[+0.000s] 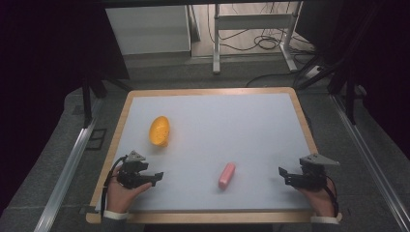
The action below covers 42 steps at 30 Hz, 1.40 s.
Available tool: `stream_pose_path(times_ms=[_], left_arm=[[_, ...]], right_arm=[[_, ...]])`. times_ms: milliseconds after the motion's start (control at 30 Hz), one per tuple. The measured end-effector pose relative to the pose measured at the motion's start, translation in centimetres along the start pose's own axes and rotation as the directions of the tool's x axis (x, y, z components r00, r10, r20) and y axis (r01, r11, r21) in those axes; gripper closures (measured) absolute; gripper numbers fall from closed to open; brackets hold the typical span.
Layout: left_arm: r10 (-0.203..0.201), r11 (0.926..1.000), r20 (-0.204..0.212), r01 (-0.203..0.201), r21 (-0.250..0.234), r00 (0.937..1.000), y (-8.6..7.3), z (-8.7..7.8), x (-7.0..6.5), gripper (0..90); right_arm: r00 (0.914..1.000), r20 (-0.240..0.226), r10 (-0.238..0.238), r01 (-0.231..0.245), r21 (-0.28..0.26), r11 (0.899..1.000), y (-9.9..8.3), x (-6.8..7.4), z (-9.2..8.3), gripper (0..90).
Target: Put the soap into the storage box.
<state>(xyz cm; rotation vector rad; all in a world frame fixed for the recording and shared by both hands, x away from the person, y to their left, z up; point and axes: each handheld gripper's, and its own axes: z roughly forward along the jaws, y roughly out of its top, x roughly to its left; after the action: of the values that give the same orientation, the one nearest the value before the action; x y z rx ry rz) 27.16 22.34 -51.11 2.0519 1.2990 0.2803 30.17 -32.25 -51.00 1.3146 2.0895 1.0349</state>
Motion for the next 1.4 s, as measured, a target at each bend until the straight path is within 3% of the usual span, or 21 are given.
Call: stream_pose_path(times_ms=[233,533,1400], left_arm=[[0.024,0.9996,0.033,-0.025,0.014,0.9992,1.3,-0.8,-0.2,25.6],[0.052,0.9985,0.041,-0.053,0.012,0.9978,2.6,-1.8,-1.0,25.6],[0.123,0.9897,0.069,-0.128,0.064,0.99,5.0,-1.1,-3.9,25.4]], right_arm=[[0.9999,0.014,-0.003,0.002,0.003,1.0,0.0,0.0,0.0,9.3],[0.9999,0.01,-0.01,0.01,0.004,1.0,0.1,0.3,0.1,9.2],[0.9997,0.026,0.001,-0.001,-0.008,1.0,0.2,0.3,-0.1,7.9]])
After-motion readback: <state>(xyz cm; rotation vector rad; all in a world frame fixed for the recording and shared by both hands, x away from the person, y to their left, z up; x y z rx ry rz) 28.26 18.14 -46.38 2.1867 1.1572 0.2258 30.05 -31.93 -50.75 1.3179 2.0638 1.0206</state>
